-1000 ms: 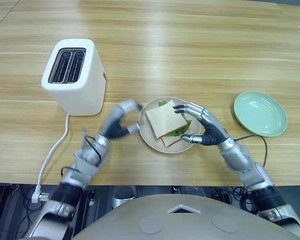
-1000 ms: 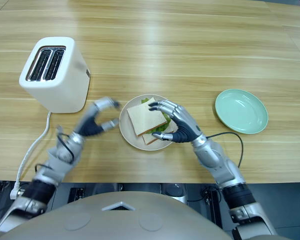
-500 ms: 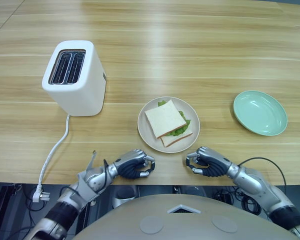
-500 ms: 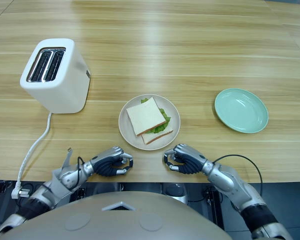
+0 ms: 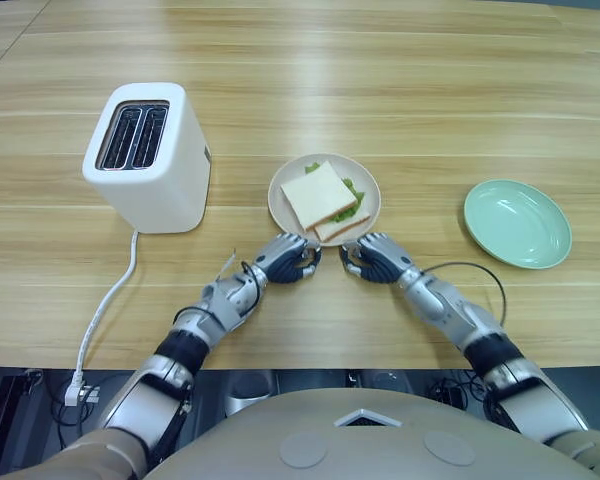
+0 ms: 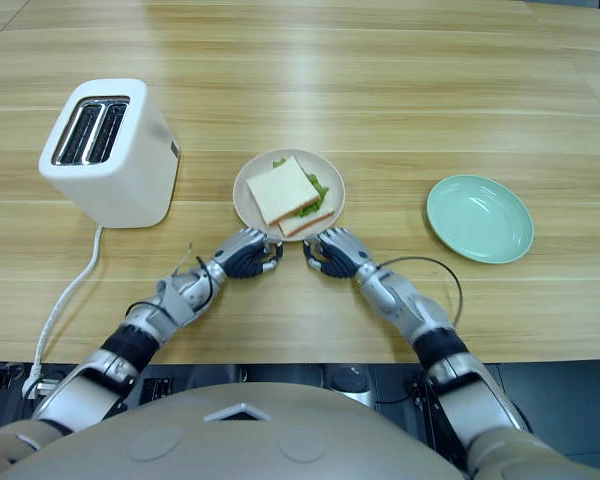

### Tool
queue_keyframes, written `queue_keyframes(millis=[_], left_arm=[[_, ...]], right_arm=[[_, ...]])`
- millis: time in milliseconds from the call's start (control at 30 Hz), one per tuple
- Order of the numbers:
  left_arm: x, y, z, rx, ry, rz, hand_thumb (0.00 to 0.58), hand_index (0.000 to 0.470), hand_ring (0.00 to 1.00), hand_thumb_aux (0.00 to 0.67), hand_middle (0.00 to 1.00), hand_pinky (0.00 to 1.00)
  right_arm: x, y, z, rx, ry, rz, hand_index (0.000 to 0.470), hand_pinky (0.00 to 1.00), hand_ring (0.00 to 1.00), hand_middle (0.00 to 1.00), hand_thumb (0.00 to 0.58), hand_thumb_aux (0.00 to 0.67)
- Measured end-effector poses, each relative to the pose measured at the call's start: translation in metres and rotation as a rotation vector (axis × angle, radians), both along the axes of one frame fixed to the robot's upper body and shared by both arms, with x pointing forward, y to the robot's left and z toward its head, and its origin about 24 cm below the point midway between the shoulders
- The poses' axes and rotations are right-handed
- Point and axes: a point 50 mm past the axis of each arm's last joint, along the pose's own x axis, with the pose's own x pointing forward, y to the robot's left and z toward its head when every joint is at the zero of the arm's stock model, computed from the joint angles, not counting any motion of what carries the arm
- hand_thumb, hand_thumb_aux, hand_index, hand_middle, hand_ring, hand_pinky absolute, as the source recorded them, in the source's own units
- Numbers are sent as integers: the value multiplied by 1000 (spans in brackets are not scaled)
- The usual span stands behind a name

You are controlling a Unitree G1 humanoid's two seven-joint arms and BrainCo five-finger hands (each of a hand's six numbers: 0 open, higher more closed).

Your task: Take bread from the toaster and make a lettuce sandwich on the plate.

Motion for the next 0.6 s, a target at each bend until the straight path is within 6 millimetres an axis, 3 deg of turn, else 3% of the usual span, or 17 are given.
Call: queue_keyframes(millis=[167, 333, 567, 600], left_arm=[[33, -4, -2, 48, -18, 103, 580, 460, 1000, 670, 1000, 1000], [57, -5, -1, 98, -15, 200, 580, 460, 1000, 670, 1000, 1000], [58, -2, -2, 21, 4, 248, 580, 460, 1000, 670, 1000, 1000], [57, 0, -1, -10, 8, 256, 577, 426, 447, 620, 447, 447]], right_arm=[[37, 20, -2, 20, 48, -126, 460, 1000, 1000, 1000, 580, 670], [55, 36, 1, 133, 143, -229, 460, 1000, 1000, 1000, 580, 670], [59, 37, 1, 199, 183, -286, 460, 1000, 1000, 1000, 580, 670], [60, 37, 2, 205, 183, -290, 460, 1000, 1000, 1000, 580, 670]])
